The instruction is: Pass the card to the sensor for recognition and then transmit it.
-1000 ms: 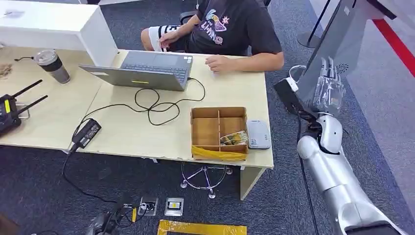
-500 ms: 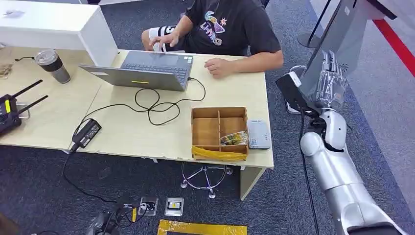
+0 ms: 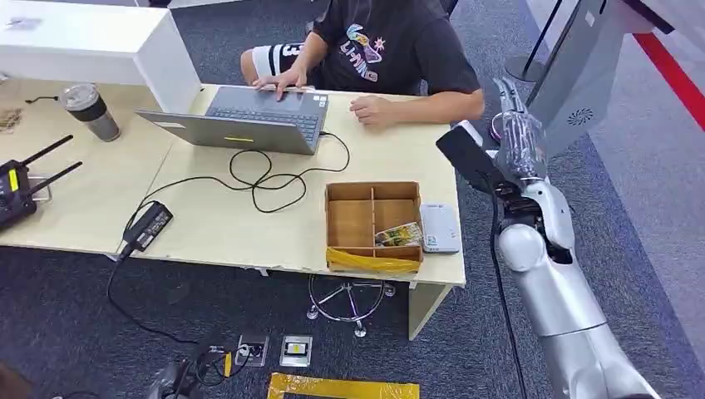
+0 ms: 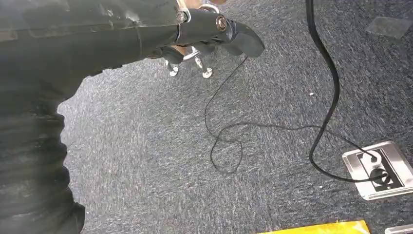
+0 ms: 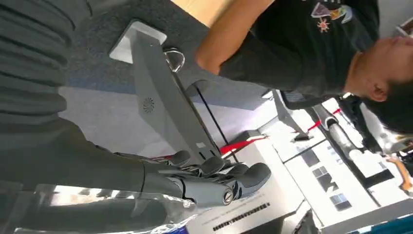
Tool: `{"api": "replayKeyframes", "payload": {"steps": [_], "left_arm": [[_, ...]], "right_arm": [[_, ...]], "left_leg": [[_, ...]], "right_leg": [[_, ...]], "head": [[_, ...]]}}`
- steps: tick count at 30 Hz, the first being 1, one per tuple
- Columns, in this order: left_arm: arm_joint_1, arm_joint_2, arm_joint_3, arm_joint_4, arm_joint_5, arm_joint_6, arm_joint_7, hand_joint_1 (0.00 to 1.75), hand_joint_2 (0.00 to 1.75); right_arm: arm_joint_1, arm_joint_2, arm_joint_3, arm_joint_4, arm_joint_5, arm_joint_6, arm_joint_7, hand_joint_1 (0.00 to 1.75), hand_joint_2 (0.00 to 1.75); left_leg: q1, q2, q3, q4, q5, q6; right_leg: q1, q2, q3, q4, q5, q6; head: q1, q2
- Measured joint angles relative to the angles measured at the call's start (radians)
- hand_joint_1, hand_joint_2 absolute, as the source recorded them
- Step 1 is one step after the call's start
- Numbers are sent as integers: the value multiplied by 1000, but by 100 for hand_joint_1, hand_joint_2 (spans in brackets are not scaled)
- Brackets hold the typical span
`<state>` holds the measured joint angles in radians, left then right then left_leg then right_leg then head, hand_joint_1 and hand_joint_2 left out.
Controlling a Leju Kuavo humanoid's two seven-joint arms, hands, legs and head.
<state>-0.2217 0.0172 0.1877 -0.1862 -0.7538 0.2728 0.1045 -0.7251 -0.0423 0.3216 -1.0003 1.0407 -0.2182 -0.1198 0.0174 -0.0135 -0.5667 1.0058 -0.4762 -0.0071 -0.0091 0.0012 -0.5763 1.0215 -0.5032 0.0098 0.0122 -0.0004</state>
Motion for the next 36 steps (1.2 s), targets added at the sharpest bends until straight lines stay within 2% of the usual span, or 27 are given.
{"api": "replayKeyframes", "payload": {"steps": [17,29,36], "left_arm": [[0,0,0,0,4,-1,0,0,175],[0,0,0,0,2,-2,0,0,175],[0,0,0,0,2,-2,0,0,175]], "right_arm": [[119,5,23,-226,4,141,28,0,175],[160,22,86,-235,59,166,10,0,175],[162,23,97,-234,72,174,8,0,175]], "left_leg": [[0,0,0,0,0,0],[0,0,0,0,0,0],[0,0,0,0,0,0]], "right_leg": [[0,0,0,0,0,0],[0,0,0,0,0,0],[0,0,0,0,0,0]], "head": [[0,0],[0,0],[0,0]]}}
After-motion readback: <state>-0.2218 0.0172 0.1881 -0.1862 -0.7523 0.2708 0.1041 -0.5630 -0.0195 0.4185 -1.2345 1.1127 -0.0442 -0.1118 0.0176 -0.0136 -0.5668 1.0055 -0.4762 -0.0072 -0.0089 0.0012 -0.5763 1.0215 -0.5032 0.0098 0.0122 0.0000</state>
